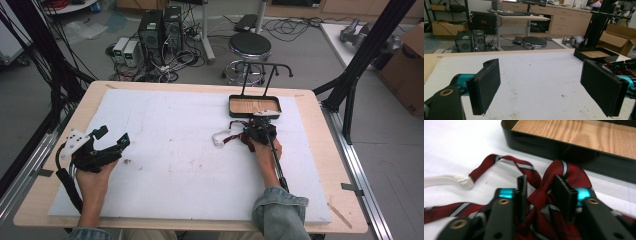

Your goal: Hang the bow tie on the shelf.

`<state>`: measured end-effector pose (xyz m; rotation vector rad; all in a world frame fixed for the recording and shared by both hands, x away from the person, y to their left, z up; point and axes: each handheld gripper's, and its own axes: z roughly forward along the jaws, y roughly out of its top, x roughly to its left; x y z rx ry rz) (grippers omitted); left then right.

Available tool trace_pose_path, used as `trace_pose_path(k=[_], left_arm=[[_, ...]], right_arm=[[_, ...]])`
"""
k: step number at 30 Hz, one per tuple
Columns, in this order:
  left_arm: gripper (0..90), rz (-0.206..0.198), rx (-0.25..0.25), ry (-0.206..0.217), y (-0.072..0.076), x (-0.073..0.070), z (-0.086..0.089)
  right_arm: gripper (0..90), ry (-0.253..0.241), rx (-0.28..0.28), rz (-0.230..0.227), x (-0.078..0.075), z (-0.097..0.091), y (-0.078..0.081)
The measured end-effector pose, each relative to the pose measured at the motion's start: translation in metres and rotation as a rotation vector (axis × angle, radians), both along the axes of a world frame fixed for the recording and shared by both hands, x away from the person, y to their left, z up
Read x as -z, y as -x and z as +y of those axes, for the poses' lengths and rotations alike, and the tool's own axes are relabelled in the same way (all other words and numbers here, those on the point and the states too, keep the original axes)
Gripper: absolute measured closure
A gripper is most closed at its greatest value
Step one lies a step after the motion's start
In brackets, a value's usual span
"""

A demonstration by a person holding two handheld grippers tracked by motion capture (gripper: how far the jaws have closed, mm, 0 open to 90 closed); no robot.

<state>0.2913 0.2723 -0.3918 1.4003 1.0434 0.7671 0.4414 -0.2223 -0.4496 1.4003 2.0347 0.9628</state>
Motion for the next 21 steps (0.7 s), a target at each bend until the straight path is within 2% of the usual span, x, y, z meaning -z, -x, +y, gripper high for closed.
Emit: trace_pose_path(k=[4,6,8,11,12,13,15,17,18,21], left_arm=[[16.7,-0.003,0.0,0.0,0.001,0.0,0.0],[16.7,-0.005,-0.002,0.001,0.001,-0.001,0.001],[16.8,-0.009,-0.005,0.003,0.002,-0.002,0.002],[16.7,-0.008,-0.009,0.002,0.002,-0.001,0.003],[16.7,-0.007,-0.01,0.005,0.002,-0.001,0.003],[16.7,-0.006,-0.01,0.003,0.002,-0.001,0.003],[16.8,-0.005,-0.011,0.002,0.002,-0.001,0.002],[16.8,-0.005,-0.014,-0.001,0.002,-0.001,0.002],[16.8,-0.005,-0.014,-0.001,0.002,-0.001,0.002],[16.8,-0.001,-0.014,-0.003,0.001,0.0,0.002]], right_arm=[[71.5,0.025,-0.015,0.003,-0.001,0.002,0.001],[72.9,0.041,0.0,0.006,-0.004,0.0,0.002],[73.0,0.022,0.023,-0.007,-0.008,-0.006,0.003],[73.2,0.006,0.038,-0.072,-0.02,-0.013,0.007],[73.2,0.006,0.038,-0.072,-0.02,-0.013,0.007],[73.2,0.004,0.042,-0.119,-0.029,-0.016,0.01],[73.2,0.009,0.043,-0.135,-0.033,-0.018,0.012],[73.1,0.002,0.058,-0.204,-0.047,-0.025,0.016],[73.1,0.002,0.058,-0.204,-0.047,-0.025,0.016],[73.1,0.007,0.056,-0.266,-0.061,-0.033,0.019]])
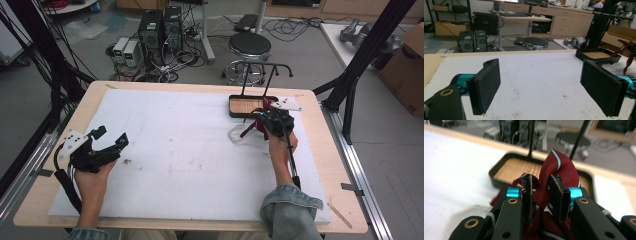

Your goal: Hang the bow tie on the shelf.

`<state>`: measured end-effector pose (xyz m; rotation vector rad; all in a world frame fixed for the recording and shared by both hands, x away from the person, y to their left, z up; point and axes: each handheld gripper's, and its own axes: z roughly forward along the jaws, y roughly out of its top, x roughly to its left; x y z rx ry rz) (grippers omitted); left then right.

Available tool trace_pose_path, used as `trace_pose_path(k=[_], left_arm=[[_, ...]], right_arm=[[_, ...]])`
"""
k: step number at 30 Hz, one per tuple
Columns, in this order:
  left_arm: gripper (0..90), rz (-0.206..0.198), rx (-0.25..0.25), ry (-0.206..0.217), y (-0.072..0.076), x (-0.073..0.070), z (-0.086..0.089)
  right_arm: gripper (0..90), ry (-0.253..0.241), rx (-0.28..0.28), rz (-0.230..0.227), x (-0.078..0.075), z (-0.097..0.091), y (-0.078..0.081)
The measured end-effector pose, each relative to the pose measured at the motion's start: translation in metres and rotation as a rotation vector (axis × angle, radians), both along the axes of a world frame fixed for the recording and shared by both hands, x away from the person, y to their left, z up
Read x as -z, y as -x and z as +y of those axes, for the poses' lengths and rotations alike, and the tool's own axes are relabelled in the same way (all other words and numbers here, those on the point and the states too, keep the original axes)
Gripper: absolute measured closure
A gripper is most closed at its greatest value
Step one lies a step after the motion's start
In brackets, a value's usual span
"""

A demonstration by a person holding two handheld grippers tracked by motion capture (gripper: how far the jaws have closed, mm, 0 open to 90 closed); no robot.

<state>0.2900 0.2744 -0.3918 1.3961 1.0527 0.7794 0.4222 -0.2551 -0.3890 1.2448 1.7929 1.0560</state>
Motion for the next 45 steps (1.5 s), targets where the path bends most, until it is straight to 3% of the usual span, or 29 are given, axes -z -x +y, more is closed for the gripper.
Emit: trace_pose_path(k=[2,3,6,7,16,24,31,37,39,40,43,45], left_arm=[[16.9,0.005,0.0,-0.005,-0.001,0.001,-0.001],[17.2,0.009,0.002,-0.011,-0.001,0.001,-0.001],[17.1,0.011,0.001,-0.014,-0.002,0.002,-0.002],[17.2,0.013,0.0,-0.013,-0.002,0.002,-0.002],[17.1,0.008,-0.004,-0.024,-0.001,0.001,-0.005],[17.1,0.007,0.004,-0.035,-0.002,0.001,-0.009],[17.1,0.02,0.018,-0.051,-0.004,0.003,-0.011],[17.1,0.033,0.024,-0.062,-0.006,0.006,-0.014],[17.1,0.035,0.027,-0.069,-0.007,0.007,-0.015],[17.1,0.036,0.032,-0.07,-0.007,0.008,-0.016],[17.1,0.038,0.034,-0.077,-0.007,0.008,-0.017],[17.1,0.039,0.036,-0.076,-0.008,0.008,-0.017]], right_arm=[[73.0,-0.001,-0.005,-0.025,-0.009,-0.005,0.001],[73.0,0.016,-0.007,-0.061,-0.018,-0.01,0.001],[73.0,0.012,0.003,-0.083,-0.026,-0.015,0.002],[73.0,0.009,0.013,-0.114,-0.034,-0.022,0.002],[73.1,0.023,0.056,-0.175,-0.058,-0.047,-0.009],[73.1,0.021,0.02,-0.227,-0.08,-0.058,-0.024],[73.0,0.051,0.002,-0.231,-0.095,-0.057,-0.043],[73.1,0.075,0.009,-0.224,-0.094,-0.058,-0.06],[73.1,0.076,0.021,-0.219,-0.093,-0.06,-0.063],[73.1,0.057,0.053,-0.192,-0.092,-0.066,-0.068],[73.0,0.048,0.077,-0.199,-0.091,-0.073,-0.071],[73.0,0.041,0.107,-0.18,-0.088,-0.079,-0.073]])
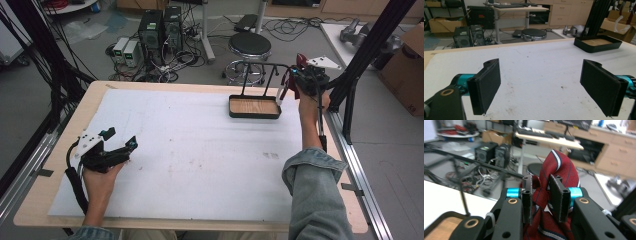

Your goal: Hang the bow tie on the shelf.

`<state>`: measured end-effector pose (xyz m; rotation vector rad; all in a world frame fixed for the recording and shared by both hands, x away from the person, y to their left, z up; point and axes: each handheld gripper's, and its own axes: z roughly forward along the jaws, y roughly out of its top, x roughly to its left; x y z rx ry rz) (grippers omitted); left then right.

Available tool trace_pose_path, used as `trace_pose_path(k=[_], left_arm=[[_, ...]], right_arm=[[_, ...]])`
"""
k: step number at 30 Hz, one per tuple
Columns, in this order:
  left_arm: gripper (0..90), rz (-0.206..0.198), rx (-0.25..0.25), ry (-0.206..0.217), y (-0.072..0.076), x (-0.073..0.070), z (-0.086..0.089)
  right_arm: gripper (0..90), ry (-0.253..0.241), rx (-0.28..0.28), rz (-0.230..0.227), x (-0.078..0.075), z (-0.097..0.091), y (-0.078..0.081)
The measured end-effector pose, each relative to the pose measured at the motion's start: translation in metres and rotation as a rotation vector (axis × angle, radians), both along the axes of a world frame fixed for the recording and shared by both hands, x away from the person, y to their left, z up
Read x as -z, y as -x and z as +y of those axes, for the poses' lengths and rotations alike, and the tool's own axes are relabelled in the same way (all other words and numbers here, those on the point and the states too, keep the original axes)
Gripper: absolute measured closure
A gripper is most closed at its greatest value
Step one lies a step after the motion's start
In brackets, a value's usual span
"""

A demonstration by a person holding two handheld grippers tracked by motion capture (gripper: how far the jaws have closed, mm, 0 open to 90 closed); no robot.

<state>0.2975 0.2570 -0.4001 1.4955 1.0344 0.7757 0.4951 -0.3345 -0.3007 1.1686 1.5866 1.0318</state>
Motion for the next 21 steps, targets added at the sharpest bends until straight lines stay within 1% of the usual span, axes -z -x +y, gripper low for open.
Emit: trace_pose_path(k=[1,2,3,6,7,8,10,11,12,15,16,17,20,21], left_arm=[[17.1,0.001,0.001,-0.001,0.0,0.0,0.0],[17.1,0.004,0.001,-0.001,0.0,0.0,-0.001],[17.1,0.003,0.005,-0.006,0.0,0.0,-0.001],[17.1,0.002,0.008,-0.007,0.0,0.001,-0.003],[17.1,0.003,0.01,-0.004,0.0,0.001,-0.003],[17.1,0.001,0.011,-0.007,0.0,0.001,-0.003],[17.1,0.0,0.009,-0.007,0.0,0.0,-0.003],[17.1,-0.001,0.009,-0.006,0.0,0.0,-0.003],[17.1,0.0,0.009,-0.005,0.0,0.0,-0.003],[17.1,-0.001,0.01,-0.006,0.0,0.0,-0.003],[17.1,0.0,0.01,-0.006,0.001,0.0,-0.003],[17.1,0.001,0.01,-0.007,0.0,0.0,-0.003],[17.1,0.001,0.014,-0.008,0.0,0.0,-0.004],[17.1,0.001,0.013,-0.006,0.001,0.0,-0.004]], right_arm=[[73.0,-0.003,0.018,0.035,0.005,-0.006,-0.003],[73.0,-0.003,0.029,0.048,0.008,-0.007,-0.003],[72.9,0.001,0.037,0.06,0.009,-0.008,-0.004],[72.9,-0.011,0.061,0.083,0.013,-0.01,-0.006],[72.9,-0.011,0.061,0.083,0.013,-0.01,-0.006],[72.7,-0.011,0.069,0.107,0.016,-0.01,-0.008],[72.7,-0.004,0.085,0.126,0.019,-0.011,-0.009],[72.5,-0.01,0.089,0.138,0.021,-0.011,-0.01],[72.5,-0.01,0.089,0.138,0.021,-0.011,-0.01],[72.2,-0.017,0.105,0.178,0.027,-0.014,-0.012],[72.2,-0.017,0.105,0.178,0.027,-0.014,-0.012],[71.8,-0.015,0.099,0.189,0.028,-0.013,-0.013],[71.0,-0.018,0.095,0.193,0.029,-0.012,-0.014],[69.8,-0.011,0.095,0.193,0.029,-0.012,-0.014]])
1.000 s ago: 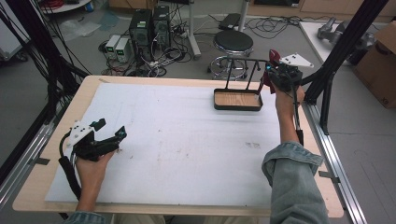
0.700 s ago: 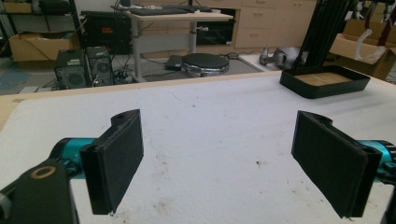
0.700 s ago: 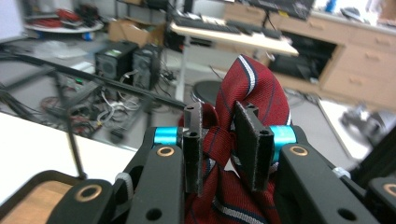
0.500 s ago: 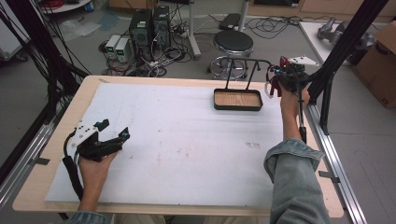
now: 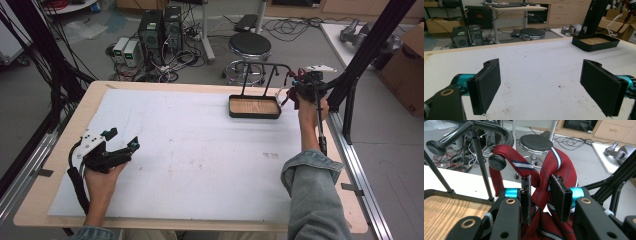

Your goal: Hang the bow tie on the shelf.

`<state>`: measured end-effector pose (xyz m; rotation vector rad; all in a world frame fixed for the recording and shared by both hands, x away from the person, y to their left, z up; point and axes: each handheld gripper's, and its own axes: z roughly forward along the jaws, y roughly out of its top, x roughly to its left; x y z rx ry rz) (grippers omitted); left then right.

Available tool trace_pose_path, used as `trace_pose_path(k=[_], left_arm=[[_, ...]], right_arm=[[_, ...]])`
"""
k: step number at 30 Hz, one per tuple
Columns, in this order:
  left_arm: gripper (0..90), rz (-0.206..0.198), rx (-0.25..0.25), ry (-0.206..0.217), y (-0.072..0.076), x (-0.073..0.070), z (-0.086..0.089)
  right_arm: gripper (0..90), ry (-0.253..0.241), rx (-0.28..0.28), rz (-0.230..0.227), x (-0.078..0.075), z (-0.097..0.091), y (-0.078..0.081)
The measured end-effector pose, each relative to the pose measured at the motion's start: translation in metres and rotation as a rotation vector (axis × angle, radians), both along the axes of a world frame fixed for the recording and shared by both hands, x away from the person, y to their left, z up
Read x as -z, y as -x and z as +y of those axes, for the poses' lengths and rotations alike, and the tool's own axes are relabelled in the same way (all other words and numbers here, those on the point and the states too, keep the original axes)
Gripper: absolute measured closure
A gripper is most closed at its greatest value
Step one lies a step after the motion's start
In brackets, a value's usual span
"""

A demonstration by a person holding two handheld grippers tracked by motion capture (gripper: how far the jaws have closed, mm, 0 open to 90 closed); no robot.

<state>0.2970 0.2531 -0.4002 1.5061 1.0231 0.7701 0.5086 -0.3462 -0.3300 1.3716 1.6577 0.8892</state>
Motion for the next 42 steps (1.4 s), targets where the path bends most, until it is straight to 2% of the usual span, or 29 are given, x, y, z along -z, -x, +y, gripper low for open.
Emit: trace_pose_path(k=[9,10,13,14,18,20,24,26,27,28,29,31,32,33,35,37,41,42], left_arm=[[17.1,-0.005,0.001,0.001,0.0,-0.001,0.0],[17.1,-0.005,0.0,0.003,0.001,-0.001,0.0],[17.1,-0.01,0.004,0.005,0.001,-0.003,-0.001],[17.1,-0.014,0.004,0.004,0.001,-0.003,-0.001],[17.1,-0.021,0.003,0.005,0.002,-0.005,-0.001],[17.1,-0.024,0.002,0.008,0.002,-0.006,0.0],[17.1,-0.027,0.002,0.012,0.002,-0.006,-0.001],[17.1,-0.03,0.009,0.014,0.002,-0.007,-0.003],[17.1,-0.03,0.009,0.014,0.002,-0.007,-0.003],[17.1,-0.034,0.013,0.012,0.002,-0.008,-0.004],[17.1,-0.035,0.016,0.007,0.002,-0.008,-0.005],[17.1,-0.036,0.019,0.004,0.003,-0.008,-0.007],[17.1,-0.035,0.023,0.003,0.003,-0.009,-0.008],[17.1,-0.037,0.022,0.006,0.004,-0.009,-0.009],[17.1,-0.041,0.026,0.005,0.005,-0.01,-0.009],[17.0,-0.046,0.026,-0.005,0.007,-0.011,-0.01],[17.0,-0.049,0.013,-0.001,0.008,-0.01,-0.008],[17.1,-0.047,0.011,-0.005,0.008,-0.01,-0.007]], right_arm=[[63.3,-0.038,0.004,-0.01,-0.005,-0.004,0.004],[61.4,-0.057,0.001,-0.01,-0.007,-0.006,0.006],[60.3,-0.065,0.007,-0.013,-0.009,-0.008,0.008],[59.6,-0.083,0.008,-0.022,-0.011,-0.011,0.01],[57.5,-0.093,0.012,-0.027,-0.016,-0.013,0.015],[51.0,-0.098,0.006,-0.031,-0.021,-0.014,0.021],[45.0,-0.151,-0.019,-0.056,-0.032,-0.018,0.035],[43.5,-0.155,-0.023,-0.116,-0.036,-0.018,0.047],[42.1,-0.158,-0.025,-0.129,-0.038,-0.019,0.052],[42.1,-0.158,-0.025,-0.129,-0.038,-0.019,0.052],[36.3,-0.172,-0.038,-0.11,-0.04,-0.02,0.061],[36.2,-0.174,-0.04,-0.125,-0.041,-0.02,0.067],[33.8,-0.161,-0.042,-0.174,-0.042,-0.019,0.078],[30.5,-0.17,-0.049,-0.154,-0.043,-0.019,0.082],[30.2,-0.182,-0.057,-0.147,-0.043,-0.02,0.086],[28.5,-0.179,-0.06,-0.205,-0.042,-0.019,0.105],[26.3,-0.181,-0.062,-0.222,-0.04,-0.018,0.117],[23.1,-0.196,-0.055,-0.236,-0.038,-0.018,0.127]])
